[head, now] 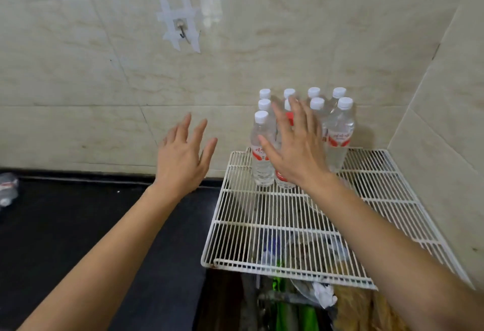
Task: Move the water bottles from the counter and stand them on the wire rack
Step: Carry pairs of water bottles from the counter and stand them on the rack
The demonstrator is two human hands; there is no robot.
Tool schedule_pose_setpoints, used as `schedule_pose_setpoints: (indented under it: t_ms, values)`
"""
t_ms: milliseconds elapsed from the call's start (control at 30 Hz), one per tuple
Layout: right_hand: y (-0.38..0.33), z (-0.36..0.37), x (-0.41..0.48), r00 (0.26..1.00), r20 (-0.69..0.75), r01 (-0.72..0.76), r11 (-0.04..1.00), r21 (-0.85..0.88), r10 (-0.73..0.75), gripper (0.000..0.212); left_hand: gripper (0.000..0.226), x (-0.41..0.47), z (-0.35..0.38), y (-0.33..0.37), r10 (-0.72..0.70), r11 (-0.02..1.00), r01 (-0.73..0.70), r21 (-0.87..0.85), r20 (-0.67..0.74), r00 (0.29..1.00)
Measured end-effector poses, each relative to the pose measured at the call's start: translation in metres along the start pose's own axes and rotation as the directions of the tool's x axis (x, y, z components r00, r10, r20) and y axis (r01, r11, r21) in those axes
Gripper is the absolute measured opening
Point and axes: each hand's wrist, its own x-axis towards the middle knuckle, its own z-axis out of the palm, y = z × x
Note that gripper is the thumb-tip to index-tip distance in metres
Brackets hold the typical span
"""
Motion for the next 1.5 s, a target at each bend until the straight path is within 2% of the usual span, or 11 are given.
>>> schedule_pose_setpoints:
  t_ms: [67,233,500,700,833,900,967,1200,1400,1500]
  values:
    - [-0.026,0.016,-0.01,0.997,0.04,0.068,0.996,0.065,-0.071,0.073,0.06,-0.029,-0.001,-0.017,-0.054,0.993,0.054,0.109,0.001,0.999]
    - [-0.096,0.054,-0.041,0.966,0.094,0.215,0.952,0.22,-0.24,0.071,0.064,-0.106,-0.019,-0.067,-0.281,0.936,0.275,0.22,-0.004,0.96]
    - [-0.243,0.085,-0.064,0.914,0.185,0.301,0.911,0.283,-0.36,0.065,0.068,-0.199,-0.107,-0.187,-0.417,0.854,0.418,0.312,-0.073,0.906]
    - [-0.413,0.114,-0.077,0.903,0.174,0.317,0.883,0.347,-0.393,0.065,0.068,-0.277,-0.19,-0.309,-0.488,0.797,0.487,0.357,-0.096,0.868]
    - [-0.529,0.131,-0.092,0.854,0.192,0.366,0.819,0.443,-0.485,0.065,0.069,-0.329,-0.23,-0.375,-0.536,0.745,0.528,0.407,-0.103,0.838]
    - [-0.597,0.143,-0.103,0.816,0.195,0.403,0.777,0.485,-0.545,0.065,0.07,-0.363,-0.254,-0.422,-0.616,0.69,0.597,0.409,-0.1,0.781]
    - [-0.615,0.155,-0.114,0.788,0.228,0.413,0.766,0.494,-0.572,0.065,0.071,-0.382,-0.254,-0.442,-0.624,0.684,0.584,0.438,-0.063,0.779]
    - [-0.7,0.235,-0.119,0.673,0.343,0.465,0.735,0.493,-0.655,0.067,0.077,-0.428,-0.252,-0.55,-0.787,0.547,0.701,0.457,-0.004,0.617]
    - [-0.787,0.329,-0.087,0.607,0.379,0.473,0.7,0.534,-0.699,0.067,0.077,-0.417,-0.24,-0.653,-0.813,0.504,0.707,0.496,-0.002,0.582]
    - [-0.84,0.373,-0.063,0.549,0.401,0.486,0.67,0.56,-0.733,0.067,0.076,-0.404,-0.244,-0.712,-0.836,0.456,0.696,0.555,0.0,0.548]
